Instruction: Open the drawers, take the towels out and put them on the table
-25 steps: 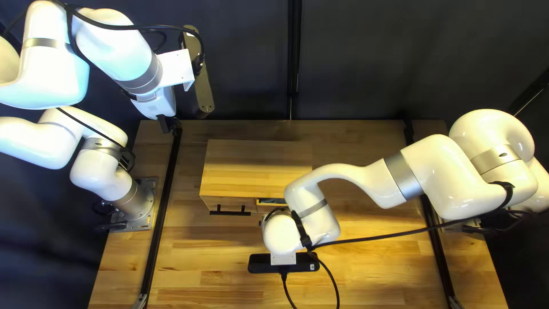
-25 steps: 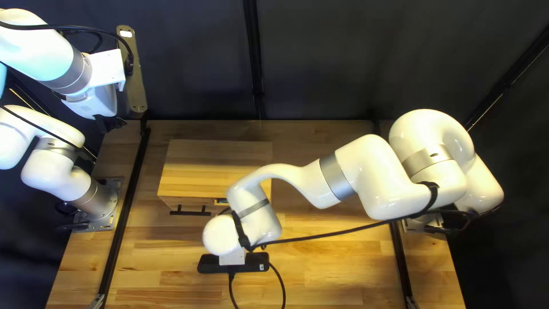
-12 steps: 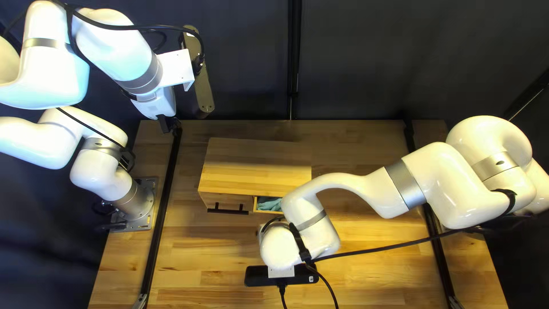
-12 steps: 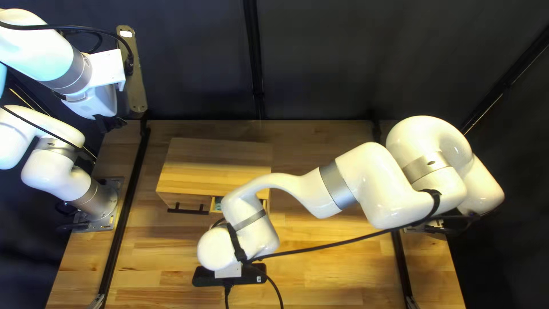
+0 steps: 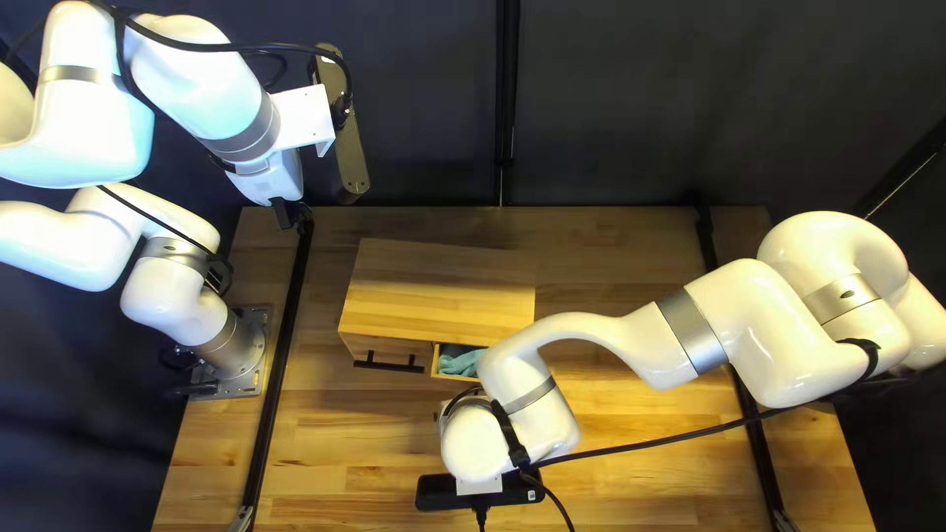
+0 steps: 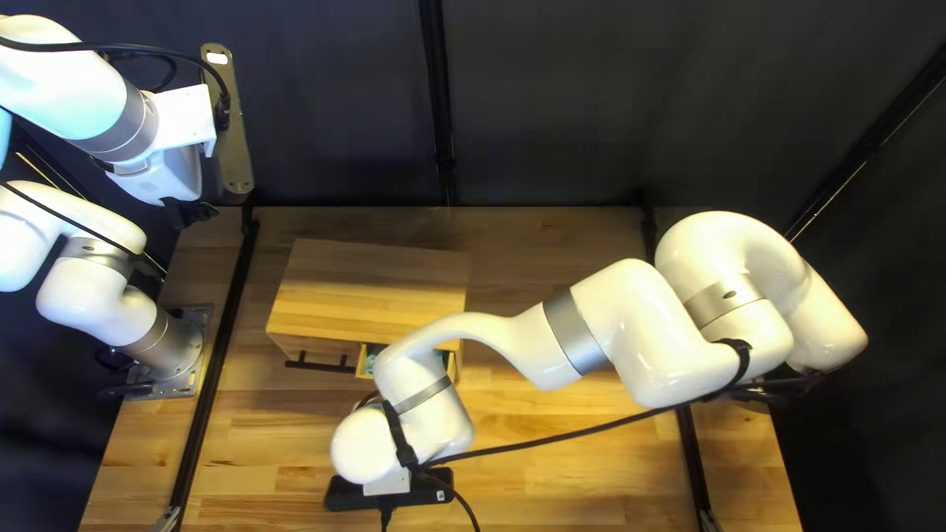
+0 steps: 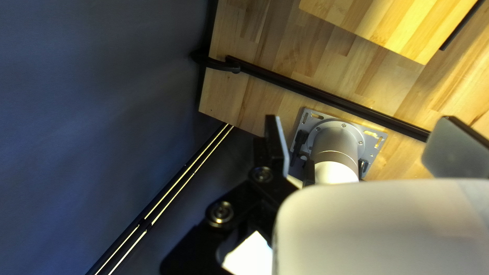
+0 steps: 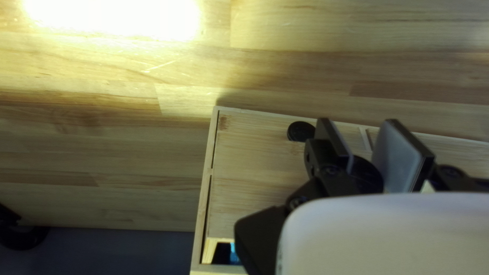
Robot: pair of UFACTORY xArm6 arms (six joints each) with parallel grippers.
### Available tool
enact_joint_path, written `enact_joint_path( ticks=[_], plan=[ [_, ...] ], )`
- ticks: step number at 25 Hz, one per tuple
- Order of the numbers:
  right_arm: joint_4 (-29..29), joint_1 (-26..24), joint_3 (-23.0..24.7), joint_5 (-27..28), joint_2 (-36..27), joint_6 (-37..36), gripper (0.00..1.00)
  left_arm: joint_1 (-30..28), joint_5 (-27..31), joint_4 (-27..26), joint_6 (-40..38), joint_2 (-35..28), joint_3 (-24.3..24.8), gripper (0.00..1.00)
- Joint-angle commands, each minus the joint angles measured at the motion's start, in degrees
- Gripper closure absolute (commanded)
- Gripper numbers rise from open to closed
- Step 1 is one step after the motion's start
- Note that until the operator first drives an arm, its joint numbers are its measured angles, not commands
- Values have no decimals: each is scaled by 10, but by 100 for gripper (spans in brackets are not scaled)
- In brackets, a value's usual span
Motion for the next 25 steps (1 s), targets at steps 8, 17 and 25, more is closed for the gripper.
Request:
enact_joint_path(
  ticks=[8,17,25],
  plan=[
    [5,-3,-33,10,18,-9,95,0,0,0,0,0,0,0],
    [13,-1,-12,16,-7,5,0,0,0,0,0,0,0,0],
    [28,-10,-44,35,15,17,0,0,0,0,0,0,0,0]
  ],
)
